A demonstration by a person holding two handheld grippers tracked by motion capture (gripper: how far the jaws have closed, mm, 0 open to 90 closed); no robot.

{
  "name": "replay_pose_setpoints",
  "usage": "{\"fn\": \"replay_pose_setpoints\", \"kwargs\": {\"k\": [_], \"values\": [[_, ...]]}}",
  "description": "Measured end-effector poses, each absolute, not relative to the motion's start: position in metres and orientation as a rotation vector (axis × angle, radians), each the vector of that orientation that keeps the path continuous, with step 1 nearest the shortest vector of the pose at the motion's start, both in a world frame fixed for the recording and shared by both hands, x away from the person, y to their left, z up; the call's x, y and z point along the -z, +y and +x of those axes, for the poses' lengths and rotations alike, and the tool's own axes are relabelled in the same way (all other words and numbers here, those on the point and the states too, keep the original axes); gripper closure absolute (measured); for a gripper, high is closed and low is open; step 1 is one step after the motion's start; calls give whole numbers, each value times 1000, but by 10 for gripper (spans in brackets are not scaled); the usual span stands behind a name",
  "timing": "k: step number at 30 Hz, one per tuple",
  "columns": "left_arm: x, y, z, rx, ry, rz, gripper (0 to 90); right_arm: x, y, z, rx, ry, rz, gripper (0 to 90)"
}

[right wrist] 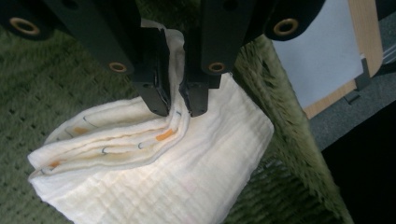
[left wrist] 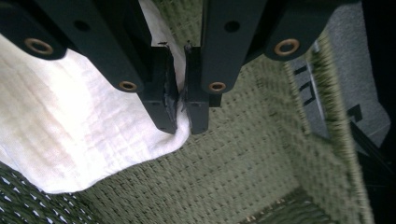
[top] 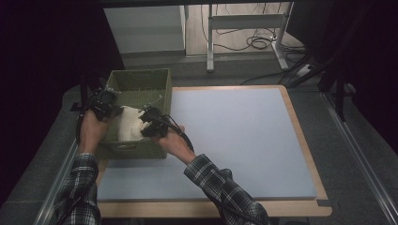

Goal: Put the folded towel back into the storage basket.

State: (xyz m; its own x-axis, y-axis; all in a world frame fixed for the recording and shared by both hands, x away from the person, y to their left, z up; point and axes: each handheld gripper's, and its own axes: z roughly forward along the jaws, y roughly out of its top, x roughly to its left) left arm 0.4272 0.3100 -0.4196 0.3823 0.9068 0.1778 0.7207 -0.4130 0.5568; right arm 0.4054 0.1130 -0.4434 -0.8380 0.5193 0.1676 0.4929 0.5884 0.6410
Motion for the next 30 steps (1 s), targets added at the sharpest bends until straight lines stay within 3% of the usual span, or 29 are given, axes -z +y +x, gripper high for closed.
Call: {"fn": "replay_pose_setpoints", "kwargs": {"k": [4, 6, 9, 30], "values": [[428, 303, 433, -634, 1404, 2282, 830, 448, 112, 406, -1063, 2773, 898, 765], [432, 301, 436, -630, 1404, 2281, 761, 448, 110, 406, -1065, 2781, 905, 694], [434, 300, 436, -628, 1402, 2259, 669, 443, 105, 408, -1114, 2766, 906, 657], [435, 287, 433, -498, 1399, 2178, 304, 411, 68, 405, -1178, 2657, 710, 329]]}}
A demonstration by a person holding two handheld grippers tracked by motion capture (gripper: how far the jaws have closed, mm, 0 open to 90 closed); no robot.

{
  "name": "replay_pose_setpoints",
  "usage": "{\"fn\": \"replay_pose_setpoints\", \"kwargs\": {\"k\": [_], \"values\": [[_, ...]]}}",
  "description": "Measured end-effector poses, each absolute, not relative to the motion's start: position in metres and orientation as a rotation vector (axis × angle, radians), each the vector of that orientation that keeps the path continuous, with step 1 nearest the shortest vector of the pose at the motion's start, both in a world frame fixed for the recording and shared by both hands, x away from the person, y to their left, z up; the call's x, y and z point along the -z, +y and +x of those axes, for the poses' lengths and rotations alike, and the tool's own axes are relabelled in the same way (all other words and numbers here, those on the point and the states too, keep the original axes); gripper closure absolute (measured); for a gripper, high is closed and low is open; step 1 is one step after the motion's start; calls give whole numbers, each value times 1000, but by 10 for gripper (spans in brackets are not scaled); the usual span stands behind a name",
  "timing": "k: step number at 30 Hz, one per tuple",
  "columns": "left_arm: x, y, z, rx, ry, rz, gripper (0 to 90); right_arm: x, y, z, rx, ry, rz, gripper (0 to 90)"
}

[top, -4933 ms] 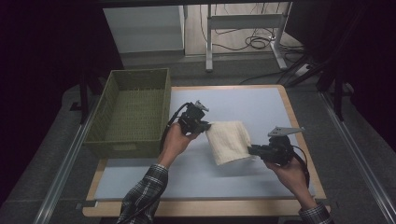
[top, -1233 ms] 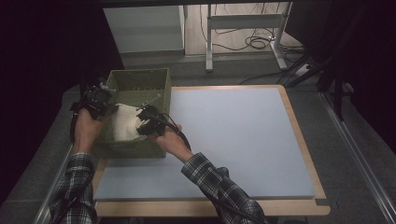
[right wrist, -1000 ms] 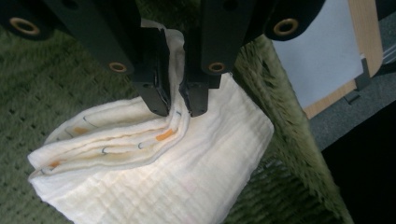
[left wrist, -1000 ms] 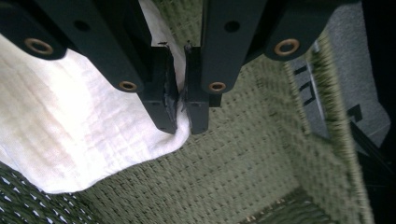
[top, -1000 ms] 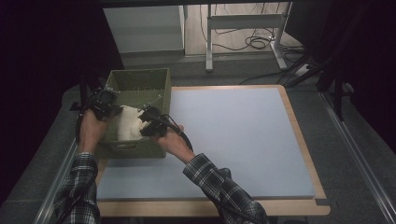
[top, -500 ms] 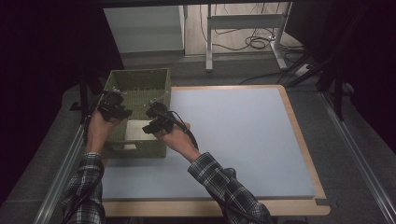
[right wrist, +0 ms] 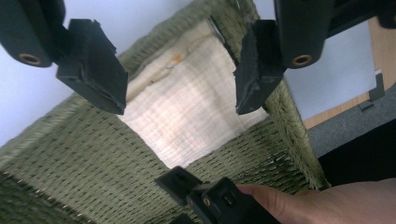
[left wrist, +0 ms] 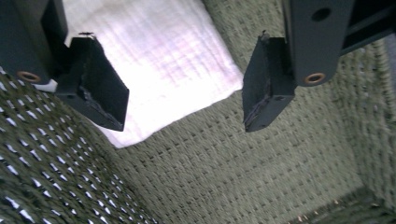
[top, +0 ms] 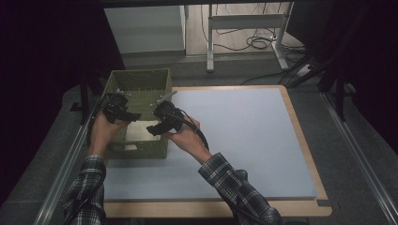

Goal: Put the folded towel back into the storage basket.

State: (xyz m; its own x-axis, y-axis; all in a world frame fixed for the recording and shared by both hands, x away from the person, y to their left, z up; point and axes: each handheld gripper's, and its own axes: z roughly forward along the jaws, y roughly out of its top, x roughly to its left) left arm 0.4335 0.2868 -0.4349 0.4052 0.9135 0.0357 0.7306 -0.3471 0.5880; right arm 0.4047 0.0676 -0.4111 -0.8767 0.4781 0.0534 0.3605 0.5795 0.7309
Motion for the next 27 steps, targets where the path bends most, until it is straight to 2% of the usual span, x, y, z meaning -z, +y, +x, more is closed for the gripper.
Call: {"fn": "replay_pose_setpoints", "kwargs": {"k": [16, 27], "values": [[436, 269, 438, -364, 1365, 2219, 130, 413, 20, 393, -1158, 2645, 641, 215], [430, 258, 438, -301, 1357, 2204, 86, 422, -12, 382, -1163, 2670, 633, 128]]}}
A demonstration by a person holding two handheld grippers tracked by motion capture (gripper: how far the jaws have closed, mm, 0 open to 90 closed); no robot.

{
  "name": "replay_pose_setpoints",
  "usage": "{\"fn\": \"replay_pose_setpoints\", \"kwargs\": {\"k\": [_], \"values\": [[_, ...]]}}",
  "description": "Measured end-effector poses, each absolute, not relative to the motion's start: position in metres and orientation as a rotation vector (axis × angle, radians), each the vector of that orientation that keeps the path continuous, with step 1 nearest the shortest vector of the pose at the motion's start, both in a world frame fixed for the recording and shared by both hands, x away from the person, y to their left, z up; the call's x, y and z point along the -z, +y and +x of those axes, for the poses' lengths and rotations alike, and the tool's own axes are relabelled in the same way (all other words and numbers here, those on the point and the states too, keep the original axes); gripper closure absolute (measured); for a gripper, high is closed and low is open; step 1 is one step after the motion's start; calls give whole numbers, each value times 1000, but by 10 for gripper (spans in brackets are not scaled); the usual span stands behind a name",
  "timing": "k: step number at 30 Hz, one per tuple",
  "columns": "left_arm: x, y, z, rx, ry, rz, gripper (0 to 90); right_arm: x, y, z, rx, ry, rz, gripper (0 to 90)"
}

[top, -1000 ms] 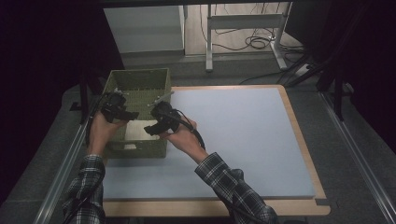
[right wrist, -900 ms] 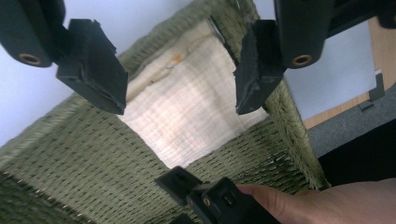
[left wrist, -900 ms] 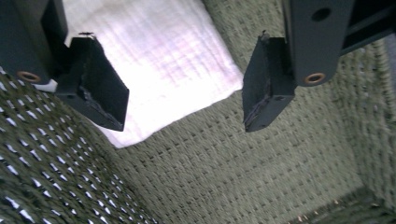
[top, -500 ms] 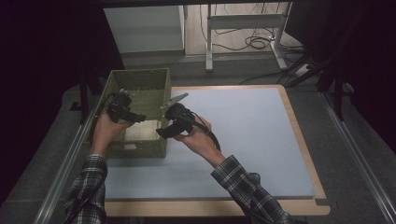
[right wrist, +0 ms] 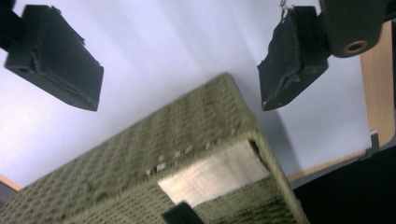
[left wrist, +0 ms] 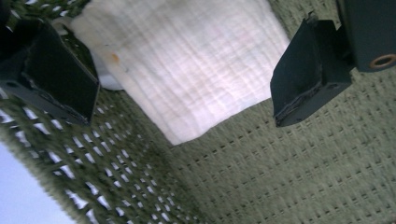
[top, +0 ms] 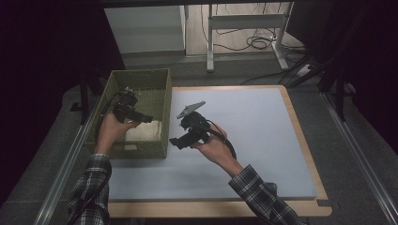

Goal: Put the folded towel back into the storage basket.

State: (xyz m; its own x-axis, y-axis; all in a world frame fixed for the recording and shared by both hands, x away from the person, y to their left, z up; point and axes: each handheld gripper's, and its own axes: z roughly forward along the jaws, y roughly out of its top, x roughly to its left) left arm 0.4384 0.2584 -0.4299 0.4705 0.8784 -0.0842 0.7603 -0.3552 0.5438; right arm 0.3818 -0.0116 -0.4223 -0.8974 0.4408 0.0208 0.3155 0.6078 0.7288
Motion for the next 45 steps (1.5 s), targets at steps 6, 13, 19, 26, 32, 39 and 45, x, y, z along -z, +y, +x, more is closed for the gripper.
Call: {"fn": "replay_pose_setpoints", "kwargs": {"k": [6, 13, 19, 26, 32, 39, 45], "values": [[424, 251, 436, -298, 1331, 2225, 59, 433, -33, 377, -1157, 2679, 645, 113], [414, 241, 434, -311, 1307, 2222, 46, 448, -57, 371, -1118, 2680, 660, 101], [406, 227, 431, -331, 1258, 2219, 43, 459, -78, 366, -1096, 2682, 671, 88], [404, 205, 426, -338, 1194, 2221, 43, 467, -102, 360, -1113, 2669, 699, 67], [404, 186, 421, -341, 1143, 2221, 40, 469, -124, 353, -1125, 2645, 708, 65], [406, 157, 407, -336, 1046, 2222, 41, 474, -151, 345, -1136, 2603, 720, 63], [413, 134, 394, -330, 980, 2226, 43, 479, -175, 340, -1155, 2577, 772, 63]]}}
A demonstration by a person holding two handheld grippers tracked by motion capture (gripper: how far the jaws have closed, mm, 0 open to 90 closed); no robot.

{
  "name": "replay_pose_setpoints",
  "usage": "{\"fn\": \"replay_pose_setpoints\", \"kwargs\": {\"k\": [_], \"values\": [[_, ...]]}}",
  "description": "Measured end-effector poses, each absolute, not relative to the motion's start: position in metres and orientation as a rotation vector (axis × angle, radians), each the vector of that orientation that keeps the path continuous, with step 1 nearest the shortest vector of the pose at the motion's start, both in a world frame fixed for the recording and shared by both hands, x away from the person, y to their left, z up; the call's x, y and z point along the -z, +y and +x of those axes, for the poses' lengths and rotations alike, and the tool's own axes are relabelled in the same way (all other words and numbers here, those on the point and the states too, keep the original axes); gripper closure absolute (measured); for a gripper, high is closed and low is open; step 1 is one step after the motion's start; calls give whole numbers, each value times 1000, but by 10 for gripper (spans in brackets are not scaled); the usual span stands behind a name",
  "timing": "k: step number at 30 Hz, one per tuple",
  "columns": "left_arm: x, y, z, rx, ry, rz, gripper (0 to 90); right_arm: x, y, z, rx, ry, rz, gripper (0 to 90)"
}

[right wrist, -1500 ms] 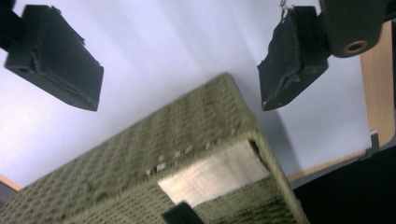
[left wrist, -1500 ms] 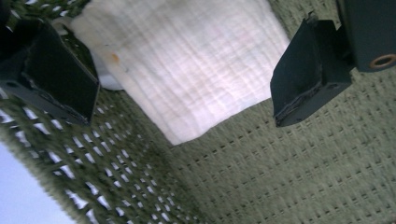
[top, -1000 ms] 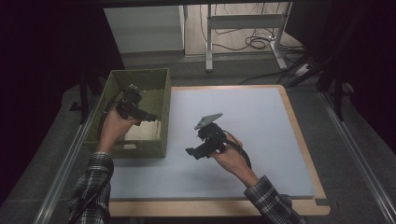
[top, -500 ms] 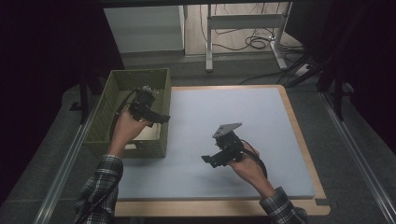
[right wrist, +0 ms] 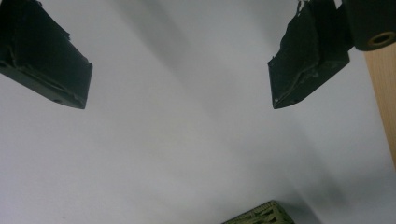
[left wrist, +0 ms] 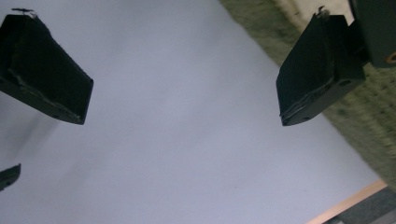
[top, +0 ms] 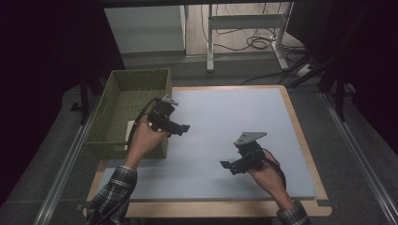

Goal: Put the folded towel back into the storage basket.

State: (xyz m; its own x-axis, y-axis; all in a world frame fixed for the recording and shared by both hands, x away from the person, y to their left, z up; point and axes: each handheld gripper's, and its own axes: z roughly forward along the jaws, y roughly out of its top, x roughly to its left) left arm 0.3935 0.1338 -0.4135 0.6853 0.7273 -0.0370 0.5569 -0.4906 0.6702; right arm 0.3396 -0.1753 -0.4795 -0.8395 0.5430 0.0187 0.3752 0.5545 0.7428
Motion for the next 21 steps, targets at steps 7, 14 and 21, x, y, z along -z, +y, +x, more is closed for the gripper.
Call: {"fn": "replay_pose_setpoints", "kwargs": {"k": [7, 14, 21], "values": [[429, 112, 375, -307, 915, 2207, 42, 487, -199, 330, -1139, 2552, 802, 63], [451, 89, 350, -290, 843, 2197, 40, 495, -222, 324, -1113, 2519, 831, 63], [479, 78, 329, -264, 796, 2184, 32, 505, -241, 320, -1102, 2494, 876, 53]]}}
